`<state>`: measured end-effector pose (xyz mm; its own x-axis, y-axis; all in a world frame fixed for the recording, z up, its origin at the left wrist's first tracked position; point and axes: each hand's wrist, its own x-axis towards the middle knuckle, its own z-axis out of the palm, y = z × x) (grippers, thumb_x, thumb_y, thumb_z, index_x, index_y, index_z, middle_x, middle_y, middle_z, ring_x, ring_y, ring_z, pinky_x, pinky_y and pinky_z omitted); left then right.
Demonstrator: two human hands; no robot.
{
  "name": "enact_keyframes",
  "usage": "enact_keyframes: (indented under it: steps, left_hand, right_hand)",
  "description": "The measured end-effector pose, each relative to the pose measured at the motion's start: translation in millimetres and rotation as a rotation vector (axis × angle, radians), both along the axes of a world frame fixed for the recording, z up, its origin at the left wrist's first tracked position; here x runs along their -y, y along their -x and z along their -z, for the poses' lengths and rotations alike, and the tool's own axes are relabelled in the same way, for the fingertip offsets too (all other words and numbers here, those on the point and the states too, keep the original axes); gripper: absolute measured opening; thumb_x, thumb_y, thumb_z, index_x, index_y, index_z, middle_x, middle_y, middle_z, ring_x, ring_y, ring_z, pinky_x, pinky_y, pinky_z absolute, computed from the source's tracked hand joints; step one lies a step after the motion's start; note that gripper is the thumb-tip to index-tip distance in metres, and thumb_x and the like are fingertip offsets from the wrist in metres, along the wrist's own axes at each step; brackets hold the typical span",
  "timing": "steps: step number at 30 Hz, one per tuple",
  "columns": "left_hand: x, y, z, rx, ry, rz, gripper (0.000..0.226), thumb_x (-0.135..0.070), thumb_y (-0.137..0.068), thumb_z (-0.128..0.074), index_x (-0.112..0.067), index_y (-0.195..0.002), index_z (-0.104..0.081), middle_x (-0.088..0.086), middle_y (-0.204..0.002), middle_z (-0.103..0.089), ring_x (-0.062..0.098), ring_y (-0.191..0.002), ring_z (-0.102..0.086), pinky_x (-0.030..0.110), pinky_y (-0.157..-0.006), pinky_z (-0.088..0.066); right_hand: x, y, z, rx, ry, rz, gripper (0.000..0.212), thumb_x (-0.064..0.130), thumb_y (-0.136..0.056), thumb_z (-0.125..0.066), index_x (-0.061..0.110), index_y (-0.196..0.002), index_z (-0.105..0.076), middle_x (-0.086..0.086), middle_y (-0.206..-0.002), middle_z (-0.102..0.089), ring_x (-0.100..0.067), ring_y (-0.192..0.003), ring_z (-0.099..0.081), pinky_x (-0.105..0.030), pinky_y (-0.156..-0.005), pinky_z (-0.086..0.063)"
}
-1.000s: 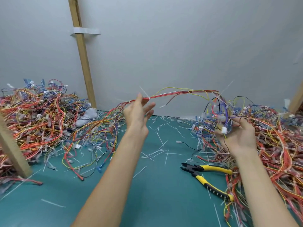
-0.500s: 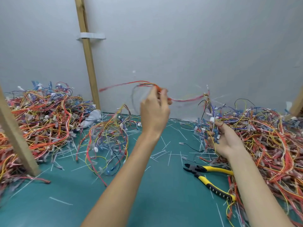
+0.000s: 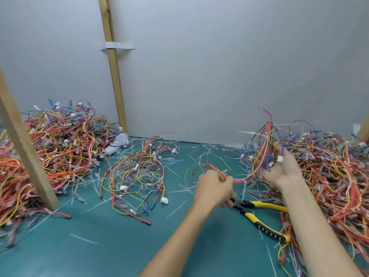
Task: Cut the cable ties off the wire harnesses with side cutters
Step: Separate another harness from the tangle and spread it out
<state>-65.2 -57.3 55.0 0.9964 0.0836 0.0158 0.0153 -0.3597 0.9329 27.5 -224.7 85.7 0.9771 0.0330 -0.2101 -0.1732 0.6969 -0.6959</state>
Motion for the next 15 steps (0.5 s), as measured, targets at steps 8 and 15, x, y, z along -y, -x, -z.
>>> enact_keyframes:
  steps: [8, 15]
  left_hand:
    - [-24, 15, 3, 0.16, -0.707, -0.267, 0.038, -0.049, -0.078, -0.057, -0.014, -0.064, -0.057, 0.002, -0.071, -0.062, 0.029, -0.074, -0.058, 0.031, -0.062, -0.042]
    - [-16, 7, -17, 0.142, 0.401, 0.184, 0.033, -0.028, -0.105, -0.035, -0.011, -0.115, -0.061, 0.013, -0.109, -0.071, 0.023, -0.098, -0.067, 0.035, -0.091, -0.053]
  right_hand:
    - [-3, 14, -14, 0.307, 0.067, -0.103, 0.02, 0.017, -0.08, -0.057, 0.018, -0.069, -0.073, 0.004, -0.069, -0.064, -0.008, -0.053, -0.056, -0.021, -0.051, -0.044]
    - [-6, 7, -11, 0.63, 1.023, -0.055, 0.024, 0.024, -0.079, -0.058, 0.013, -0.062, -0.071, -0.011, -0.073, -0.062, -0.021, -0.075, -0.052, -0.036, -0.071, -0.038]
